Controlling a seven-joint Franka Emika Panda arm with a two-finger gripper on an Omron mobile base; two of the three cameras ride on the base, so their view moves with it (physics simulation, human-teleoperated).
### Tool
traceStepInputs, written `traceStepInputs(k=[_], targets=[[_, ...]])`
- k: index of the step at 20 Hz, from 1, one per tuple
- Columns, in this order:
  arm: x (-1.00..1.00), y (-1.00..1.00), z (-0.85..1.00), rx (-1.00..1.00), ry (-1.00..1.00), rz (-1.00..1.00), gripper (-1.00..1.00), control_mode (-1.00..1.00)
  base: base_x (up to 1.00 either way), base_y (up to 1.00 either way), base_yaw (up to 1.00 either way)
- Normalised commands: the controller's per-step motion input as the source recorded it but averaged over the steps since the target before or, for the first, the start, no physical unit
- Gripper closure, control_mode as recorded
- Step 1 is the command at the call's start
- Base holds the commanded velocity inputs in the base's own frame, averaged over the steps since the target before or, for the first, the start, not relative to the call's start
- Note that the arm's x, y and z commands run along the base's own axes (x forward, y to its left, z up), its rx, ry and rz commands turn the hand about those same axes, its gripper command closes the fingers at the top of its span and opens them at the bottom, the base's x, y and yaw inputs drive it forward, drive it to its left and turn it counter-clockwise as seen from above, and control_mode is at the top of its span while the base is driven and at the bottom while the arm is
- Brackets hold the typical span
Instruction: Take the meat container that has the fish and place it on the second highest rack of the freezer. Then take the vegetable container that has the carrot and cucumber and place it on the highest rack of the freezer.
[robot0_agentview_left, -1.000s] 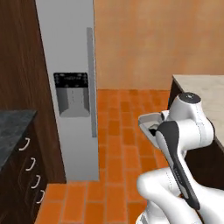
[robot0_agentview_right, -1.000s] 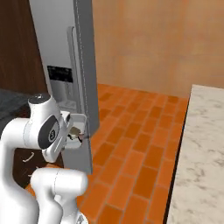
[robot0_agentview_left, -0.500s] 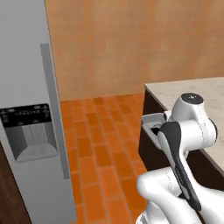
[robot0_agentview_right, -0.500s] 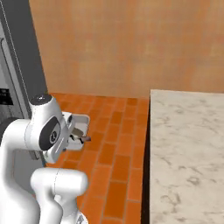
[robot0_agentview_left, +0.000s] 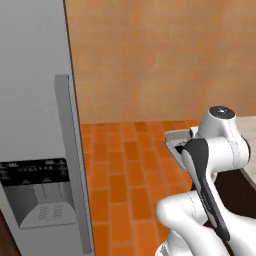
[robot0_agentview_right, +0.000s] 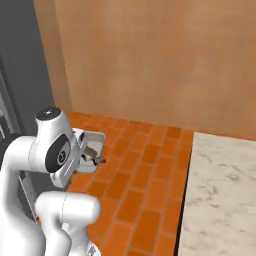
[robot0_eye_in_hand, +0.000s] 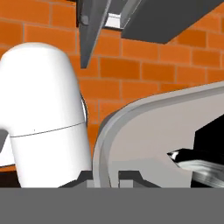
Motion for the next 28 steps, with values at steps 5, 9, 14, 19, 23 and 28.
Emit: traceStepInputs(k=[5, 9, 14, 19, 23, 28], targets=[[0.00, 0.00, 0.00, 0.00, 0.00, 0.00, 1.00, 1.00, 1.00, -0.42, 0.63], [0.00, 0.00, 0.00, 0.00, 0.00, 0.00, 1.00, 1.00, 1.00, -0.49, 0.72], [0.00, 0.00, 0.00, 0.00, 0.00, 0.00, 1.00, 1.00, 0.99, -0.38, 0.80], [0.00, 0.00, 0.00, 0.00, 0.00, 0.00, 1.00, 1.00, 0.52, -0.26, 0.95], [0.00, 0.00, 0.00, 0.00, 0.00, 0.00, 1.00, 1.00, -0.15, -0.56, 0.95], [0.00, 0.00, 0.00, 0.00, 0.00, 0.00, 1.00, 1.00, 0.00, -0.26, 0.99]])
